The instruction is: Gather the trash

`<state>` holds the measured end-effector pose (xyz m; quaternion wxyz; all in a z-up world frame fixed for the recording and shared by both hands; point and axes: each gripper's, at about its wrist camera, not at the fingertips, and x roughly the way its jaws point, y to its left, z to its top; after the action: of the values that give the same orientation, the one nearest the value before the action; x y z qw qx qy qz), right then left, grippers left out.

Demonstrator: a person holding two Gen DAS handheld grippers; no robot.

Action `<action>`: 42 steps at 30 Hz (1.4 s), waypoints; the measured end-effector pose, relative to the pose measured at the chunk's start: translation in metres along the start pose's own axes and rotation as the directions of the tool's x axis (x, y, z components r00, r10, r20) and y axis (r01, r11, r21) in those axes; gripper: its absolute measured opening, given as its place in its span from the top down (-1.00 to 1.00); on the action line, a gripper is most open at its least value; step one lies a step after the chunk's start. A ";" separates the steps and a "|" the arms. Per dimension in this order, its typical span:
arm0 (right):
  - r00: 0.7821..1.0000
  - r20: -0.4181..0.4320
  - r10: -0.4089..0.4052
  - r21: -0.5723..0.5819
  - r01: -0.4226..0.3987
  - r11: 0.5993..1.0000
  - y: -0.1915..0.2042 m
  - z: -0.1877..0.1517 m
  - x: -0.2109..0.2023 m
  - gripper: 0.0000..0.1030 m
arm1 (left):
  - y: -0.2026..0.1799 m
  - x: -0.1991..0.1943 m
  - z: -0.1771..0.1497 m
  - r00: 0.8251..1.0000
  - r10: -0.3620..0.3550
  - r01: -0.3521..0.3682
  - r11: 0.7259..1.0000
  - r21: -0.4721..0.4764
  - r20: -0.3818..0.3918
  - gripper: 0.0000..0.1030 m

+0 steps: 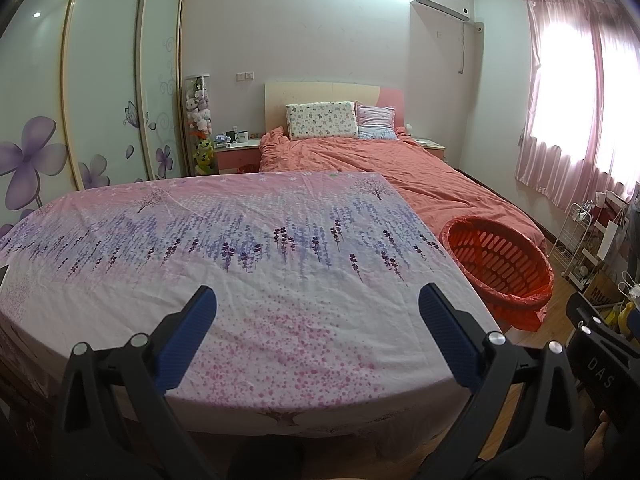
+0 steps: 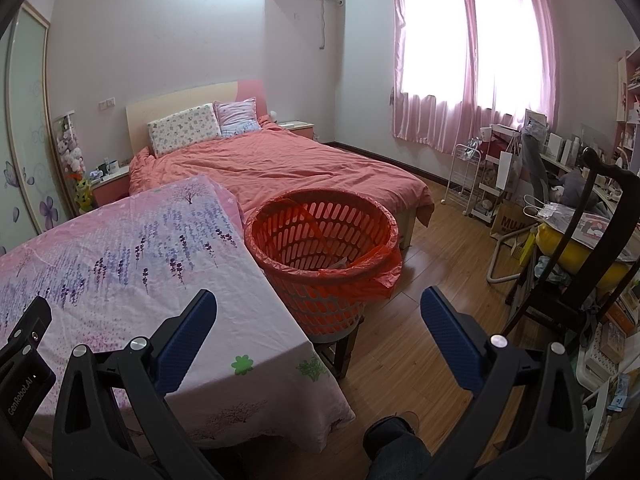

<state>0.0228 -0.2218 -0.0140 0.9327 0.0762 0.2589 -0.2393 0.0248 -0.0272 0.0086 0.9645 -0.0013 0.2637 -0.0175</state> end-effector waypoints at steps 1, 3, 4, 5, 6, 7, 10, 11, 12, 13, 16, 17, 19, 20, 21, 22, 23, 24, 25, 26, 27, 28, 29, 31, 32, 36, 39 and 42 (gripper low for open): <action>1.000 0.000 0.000 0.000 0.000 1.000 0.000 0.000 0.000 -0.96 | 0.000 0.000 0.000 1.000 0.000 0.000 1.000 0.000 0.000 -0.92; 1.000 0.000 0.000 0.000 0.000 1.000 0.000 0.000 0.000 -0.96 | 0.000 0.000 0.000 1.000 0.000 0.000 1.000 -0.001 0.000 -0.92; 1.000 0.001 0.000 0.000 0.000 1.000 0.000 0.000 0.000 -0.96 | 0.000 0.000 0.000 1.000 0.000 0.000 1.000 -0.001 0.000 -0.92; 1.000 0.000 0.000 0.000 0.000 1.000 0.000 0.000 0.000 -0.96 | 0.000 0.000 0.000 1.000 0.000 0.000 1.000 -0.001 0.000 -0.92; 1.000 0.000 0.000 0.000 0.000 1.000 0.000 0.000 0.000 -0.96 | 0.000 0.000 0.000 1.000 0.001 -0.001 1.000 -0.001 0.000 -0.92; 1.000 0.000 0.000 0.000 0.000 1.000 0.000 0.000 0.000 -0.96 | 0.000 0.000 0.000 1.000 0.000 0.000 1.000 -0.001 0.000 -0.92; 1.000 0.000 0.000 0.000 0.000 1.000 0.000 0.000 0.000 -0.96 | 0.000 0.000 0.000 1.000 0.000 0.000 1.000 -0.001 0.000 -0.92; 1.000 0.000 0.000 0.000 0.000 1.000 0.000 0.000 0.000 -0.96 | 0.000 0.000 0.000 1.000 0.000 0.000 1.000 0.000 -0.001 -0.92; 1.000 0.000 0.000 -0.001 0.000 1.000 0.000 0.000 0.000 -0.96 | 0.000 0.000 0.000 1.000 0.000 0.000 1.000 -0.001 -0.001 -0.92; 1.000 0.000 0.000 -0.001 0.000 1.000 0.000 0.000 0.000 -0.96 | 0.000 0.000 0.000 1.000 -0.001 0.001 1.000 -0.001 -0.001 -0.92; 1.000 0.000 0.000 -0.001 0.000 1.000 0.000 0.000 0.000 -0.96 | 0.000 0.000 0.000 1.000 0.000 0.000 1.000 -0.001 -0.001 -0.92; 1.000 0.000 0.000 -0.001 0.000 1.000 0.000 0.000 0.000 -0.96 | 0.000 0.000 0.000 1.000 0.000 0.000 1.000 -0.001 -0.001 -0.92; 1.000 0.001 0.000 -0.001 0.000 1.000 0.000 0.001 0.000 -0.96 | 0.000 0.000 0.000 1.000 0.000 0.000 1.000 -0.001 -0.001 -0.92; 1.000 0.000 0.000 -0.001 0.000 1.000 0.000 0.001 0.000 -0.96 | 0.000 0.000 0.000 1.000 0.000 0.000 1.000 -0.001 -0.001 -0.92; 1.000 0.000 0.000 -0.001 0.000 1.000 0.000 0.000 0.000 -0.96 | 0.000 0.000 0.000 1.000 0.000 0.000 1.000 0.000 -0.001 -0.92; 1.000 0.000 0.000 -0.001 0.000 1.000 0.000 0.000 0.000 -0.96 | 0.000 0.000 0.000 1.000 0.000 0.000 1.000 0.000 -0.001 -0.92; 1.000 0.000 0.000 -0.001 0.000 1.000 0.000 0.000 0.000 -0.96 | 0.000 0.000 0.000 1.000 0.000 0.000 1.000 -0.001 0.000 -0.92; 1.000 0.000 0.000 -0.001 0.000 1.000 0.000 0.000 0.000 -0.96 | 0.000 0.000 0.000 1.000 0.000 0.000 1.000 -0.001 -0.001 -0.92; 1.000 0.000 0.000 -0.001 0.000 1.000 0.000 0.000 0.000 -0.96 | 0.000 0.000 0.000 1.000 0.000 0.000 1.000 -0.001 -0.001 -0.92; 1.000 0.000 0.000 -0.001 0.000 1.000 0.000 0.000 0.000 -0.96 | 0.000 0.000 0.000 1.000 0.000 0.000 1.000 -0.002 -0.001 -0.92; 1.000 0.000 0.000 -0.001 0.000 1.000 0.001 0.000 0.000 -0.96 | 0.000 0.000 0.000 1.000 0.000 0.000 1.000 -0.001 -0.001 -0.92; 1.000 0.000 0.000 -0.001 0.000 1.000 0.000 0.000 0.000 -0.96 | 0.000 0.000 0.000 1.000 0.001 -0.001 1.000 -0.001 -0.001 -0.92; 1.000 -0.001 0.000 -0.001 0.000 1.000 0.000 0.000 0.000 -0.96 | 0.000 0.001 0.000 1.000 0.002 -0.002 1.000 -0.002 -0.002 -0.92; 1.000 -0.001 0.000 -0.001 0.000 1.000 0.001 0.000 0.000 -0.96 | -0.001 0.001 -0.001 1.000 0.002 -0.002 1.000 -0.001 -0.003 -0.92; 1.000 -0.001 0.000 -0.001 0.000 1.000 0.001 0.000 0.000 -0.96 | -0.001 0.002 -0.002 1.000 0.003 -0.003 1.000 0.000 -0.003 -0.92; 1.000 0.000 -0.001 -0.001 0.001 1.000 0.001 0.001 0.000 -0.96 | -0.001 0.002 -0.002 1.000 0.005 -0.005 1.000 -0.001 -0.004 -0.92; 1.000 -0.001 0.000 -0.002 0.000 1.000 0.001 0.001 0.000 -0.96 | 0.000 0.003 -0.004 1.000 0.008 -0.008 1.000 -0.004 -0.004 -0.92; 1.000 -0.001 0.000 -0.001 0.000 1.000 0.001 0.000 0.000 -0.96 | 0.000 0.004 -0.004 1.000 0.010 -0.010 1.000 -0.004 -0.004 -0.92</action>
<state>0.0237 -0.2213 -0.0138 0.9325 0.0758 0.2596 -0.2393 0.0259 -0.0274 0.0029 0.9640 -0.0020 0.2657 -0.0119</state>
